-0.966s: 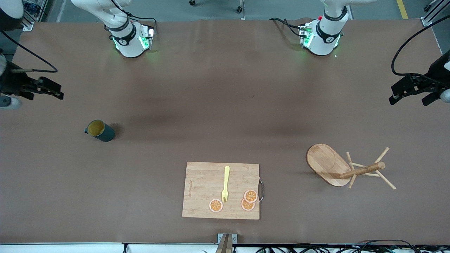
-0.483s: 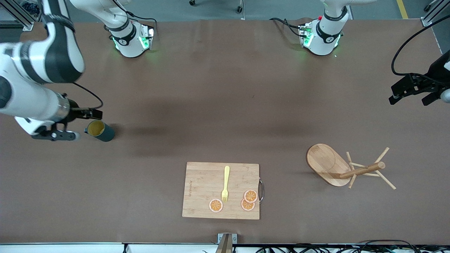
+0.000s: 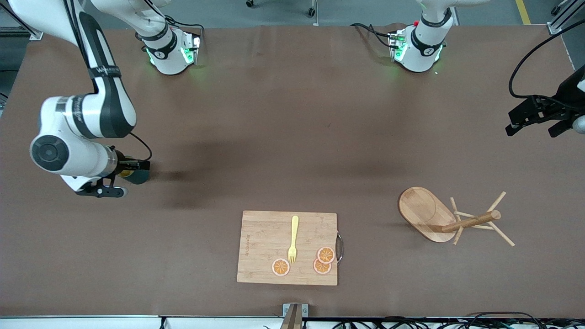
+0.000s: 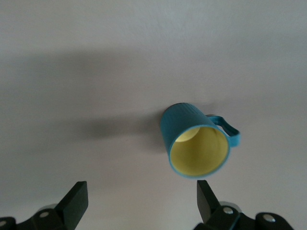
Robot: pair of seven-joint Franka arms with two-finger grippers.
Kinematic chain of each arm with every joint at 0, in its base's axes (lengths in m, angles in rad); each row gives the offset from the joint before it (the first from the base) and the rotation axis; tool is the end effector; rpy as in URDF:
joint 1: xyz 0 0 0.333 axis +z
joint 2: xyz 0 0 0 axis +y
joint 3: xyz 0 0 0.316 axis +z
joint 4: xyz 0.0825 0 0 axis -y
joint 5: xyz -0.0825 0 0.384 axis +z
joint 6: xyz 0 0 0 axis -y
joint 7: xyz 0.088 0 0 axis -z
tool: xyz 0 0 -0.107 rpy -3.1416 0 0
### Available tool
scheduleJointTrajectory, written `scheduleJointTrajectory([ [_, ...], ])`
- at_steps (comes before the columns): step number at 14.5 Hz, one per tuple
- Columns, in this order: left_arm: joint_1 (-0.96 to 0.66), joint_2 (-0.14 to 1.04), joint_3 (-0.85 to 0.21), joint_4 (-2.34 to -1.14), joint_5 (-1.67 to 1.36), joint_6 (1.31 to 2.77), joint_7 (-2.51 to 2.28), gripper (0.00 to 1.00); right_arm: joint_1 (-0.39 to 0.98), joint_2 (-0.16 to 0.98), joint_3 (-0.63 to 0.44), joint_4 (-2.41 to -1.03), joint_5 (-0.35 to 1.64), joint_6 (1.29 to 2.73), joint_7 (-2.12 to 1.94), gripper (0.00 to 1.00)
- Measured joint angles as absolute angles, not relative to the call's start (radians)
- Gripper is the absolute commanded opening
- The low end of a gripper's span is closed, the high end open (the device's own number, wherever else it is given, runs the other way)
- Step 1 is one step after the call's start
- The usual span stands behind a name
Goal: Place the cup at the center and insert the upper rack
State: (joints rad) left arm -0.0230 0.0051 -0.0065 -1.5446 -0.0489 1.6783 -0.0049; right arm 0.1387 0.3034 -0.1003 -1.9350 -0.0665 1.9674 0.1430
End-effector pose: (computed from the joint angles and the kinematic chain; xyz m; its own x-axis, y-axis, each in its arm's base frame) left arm 0.5669 -0.0215 0.6444 0.9916 -0.0191 0.1279 -0.0256 -0.9984 0.0495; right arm 0.5817 0.0200 0.3114 0.9638 -0.0831 -0.2532 -0.0541 -0.9914 0.1194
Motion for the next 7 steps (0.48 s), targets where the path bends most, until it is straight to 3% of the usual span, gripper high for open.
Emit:
scheduleJointTrajectory([
  [3,-0.023,0.005,-0.007,-1.545,-0.049,1.678,-0.005,1.00,0.123,0.305,-0.101,-2.007,-0.066,2.047,0.143,1.00],
  [7,-0.023,0.005,-0.007,-1.545,-0.049,1.678,-0.005,1.00,0.123,0.319,-0.101,-2.013,-0.066,2.052,0.143,1.00],
])
